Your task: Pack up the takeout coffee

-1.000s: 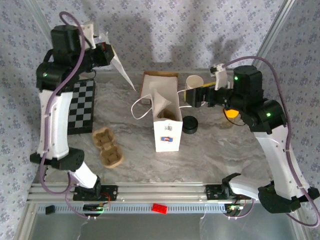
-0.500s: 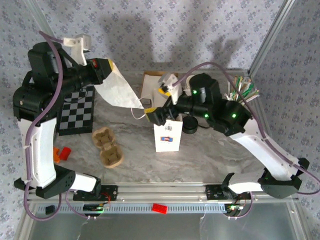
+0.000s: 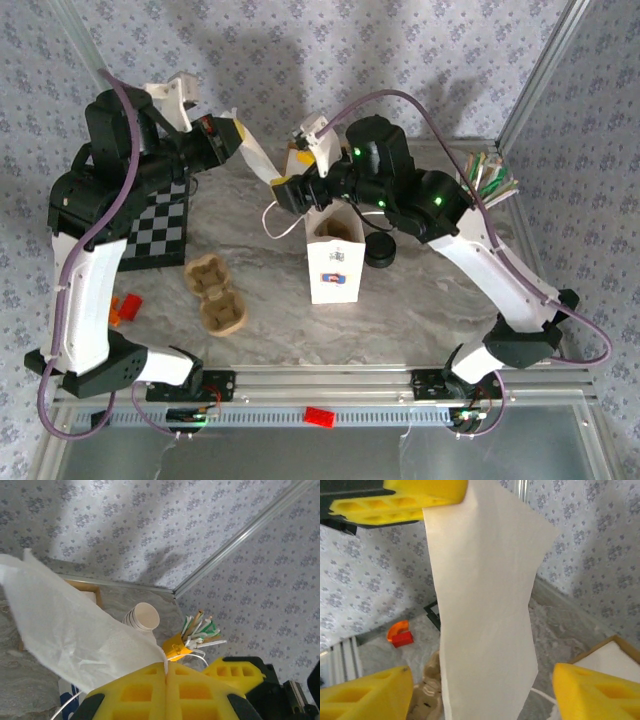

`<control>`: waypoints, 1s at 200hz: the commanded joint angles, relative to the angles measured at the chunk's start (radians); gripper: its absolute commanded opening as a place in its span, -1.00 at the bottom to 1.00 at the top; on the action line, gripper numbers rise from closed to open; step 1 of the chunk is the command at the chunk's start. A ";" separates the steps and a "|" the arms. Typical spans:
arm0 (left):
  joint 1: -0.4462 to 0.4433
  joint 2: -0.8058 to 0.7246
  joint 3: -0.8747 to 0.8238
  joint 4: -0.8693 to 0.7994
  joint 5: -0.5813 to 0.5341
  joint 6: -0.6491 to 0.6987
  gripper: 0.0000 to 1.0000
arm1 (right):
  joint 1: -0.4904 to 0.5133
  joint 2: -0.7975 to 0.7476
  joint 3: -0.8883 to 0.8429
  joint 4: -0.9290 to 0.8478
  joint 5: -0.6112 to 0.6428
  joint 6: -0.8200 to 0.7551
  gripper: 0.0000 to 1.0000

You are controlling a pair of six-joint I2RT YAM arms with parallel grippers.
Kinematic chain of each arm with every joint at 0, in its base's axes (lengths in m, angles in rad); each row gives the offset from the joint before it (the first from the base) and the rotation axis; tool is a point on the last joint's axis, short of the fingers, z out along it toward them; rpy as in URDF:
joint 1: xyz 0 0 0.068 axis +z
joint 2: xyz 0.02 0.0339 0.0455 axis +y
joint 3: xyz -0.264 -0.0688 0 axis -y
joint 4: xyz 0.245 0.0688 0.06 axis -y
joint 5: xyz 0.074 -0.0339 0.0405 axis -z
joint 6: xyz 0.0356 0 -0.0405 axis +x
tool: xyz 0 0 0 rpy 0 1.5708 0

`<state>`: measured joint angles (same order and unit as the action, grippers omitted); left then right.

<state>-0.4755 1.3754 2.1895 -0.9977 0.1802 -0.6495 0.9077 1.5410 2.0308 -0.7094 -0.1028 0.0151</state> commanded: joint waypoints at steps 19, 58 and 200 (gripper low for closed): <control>-0.017 -0.007 0.021 0.027 -0.044 -0.039 -1.00 | -0.007 0.067 0.125 -0.146 -0.051 -0.012 0.11; -0.029 0.000 0.025 0.019 -0.082 -0.042 -1.00 | -0.004 0.119 0.189 -0.172 -0.091 -0.008 0.00; -0.013 0.161 0.373 -0.216 -0.075 0.168 0.26 | -0.024 0.146 0.304 -0.220 -0.461 0.176 -1.00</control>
<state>-0.5030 1.5028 2.4409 -1.1267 0.0605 -0.5892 0.8997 1.7237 2.3348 -0.9176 -0.4252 0.1009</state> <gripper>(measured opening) 0.566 0.055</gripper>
